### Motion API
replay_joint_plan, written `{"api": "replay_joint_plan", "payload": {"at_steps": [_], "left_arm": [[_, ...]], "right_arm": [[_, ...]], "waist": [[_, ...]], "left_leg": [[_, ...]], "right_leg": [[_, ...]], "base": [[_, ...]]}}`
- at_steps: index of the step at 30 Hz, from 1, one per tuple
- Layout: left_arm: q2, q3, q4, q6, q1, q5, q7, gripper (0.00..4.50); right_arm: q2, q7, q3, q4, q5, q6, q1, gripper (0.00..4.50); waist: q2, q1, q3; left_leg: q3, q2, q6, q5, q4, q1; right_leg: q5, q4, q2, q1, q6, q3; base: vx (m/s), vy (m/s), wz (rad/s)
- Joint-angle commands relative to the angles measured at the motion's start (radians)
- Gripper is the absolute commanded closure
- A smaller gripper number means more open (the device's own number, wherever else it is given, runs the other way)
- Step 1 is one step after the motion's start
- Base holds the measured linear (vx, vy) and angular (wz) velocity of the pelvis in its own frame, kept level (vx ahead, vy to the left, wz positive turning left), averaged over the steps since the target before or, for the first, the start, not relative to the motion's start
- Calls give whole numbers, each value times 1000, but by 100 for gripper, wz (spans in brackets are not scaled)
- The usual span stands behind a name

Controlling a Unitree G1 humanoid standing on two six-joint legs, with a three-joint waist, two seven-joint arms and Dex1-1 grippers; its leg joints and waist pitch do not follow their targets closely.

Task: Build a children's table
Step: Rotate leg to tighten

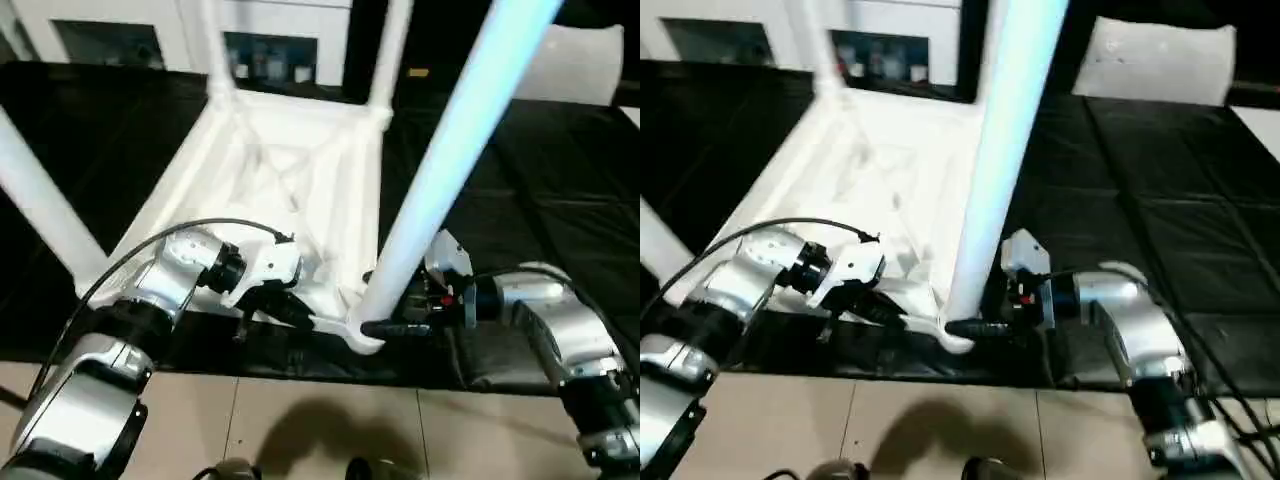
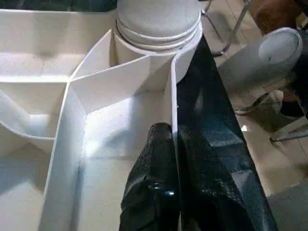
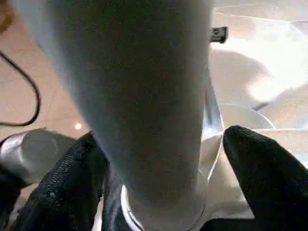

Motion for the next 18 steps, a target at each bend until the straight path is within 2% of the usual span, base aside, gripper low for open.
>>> {"api": "replay_joint_plan", "payload": {"at_steps": [1, 6, 8, 10, 13, 16, 18], "left_arm": [[-9, -49, -6, -20, -10, 15, -55, 450], [-9, -50, -6, -20, -10, 15, -55, 450], [-11, -68, -3, -25, -19, 8, -55, 450], [-11, -79, 3, -32, -26, 5, -55, 450], [-10, -88, 26, -50, -36, 4, -55, 450], [-12, -90, 45, -62, -42, 6, -55, 450], [-12, -90, 47, -63, -43, 7, -55, 450]], "right_arm": [[-11, 18, 6, 10, 4, -10, -3, 75], [-11, 19, 7, 11, 3, -11, -4, 75], [-8, 49, 26, 31, -3, -19, -22, 106], [-6, 69, 35, 41, -3, -18, -34, 115], [-5, 88, 42, 55, 1, -18, -45, 150], [-4, 98, 48, 63, 3, -16, -49, 162], [-4, 99, 49, 64, 3, -15, -49, 197]], "waist": [[-1, -3, -76], [-3, -1, -73], [-6, -1, -68], [-4, -2, -65], [-5, -1, -68], [-6, 1, -69], [-5, 2, -66]], "left_leg": [[0, 44, 120, -35, -52, 2], [-1, 41, 93, -73, -53, 0], [0, 40, 86, -89, -54, 0], [0, 38, 87, -99, -55, 0], [-1, 40, 92, -77, -54, 0], [-1, 40, 96, -66, -53, -1], [0, 38, 97, -78, -53, -2]], "right_leg": [[-107, -42, -84, 71, -243, 53], [-198, -51, -85, 71, -212, 53], [-237, -56, -84, 68, -197, 53], [-265, -59, -82, 66, -189, 52], [-227, -54, -81, 66, -191, 53], [-199, -51, -81, 67, -198, 53], [-215, -55, -82, 67, -197, 52]], "base": [[0, 0, 0], [0, 0, 0], [0, 0, 0], [0, 0, 0], [0, 0, 0], [0, 0, 0], [0, 0, 0]]}}
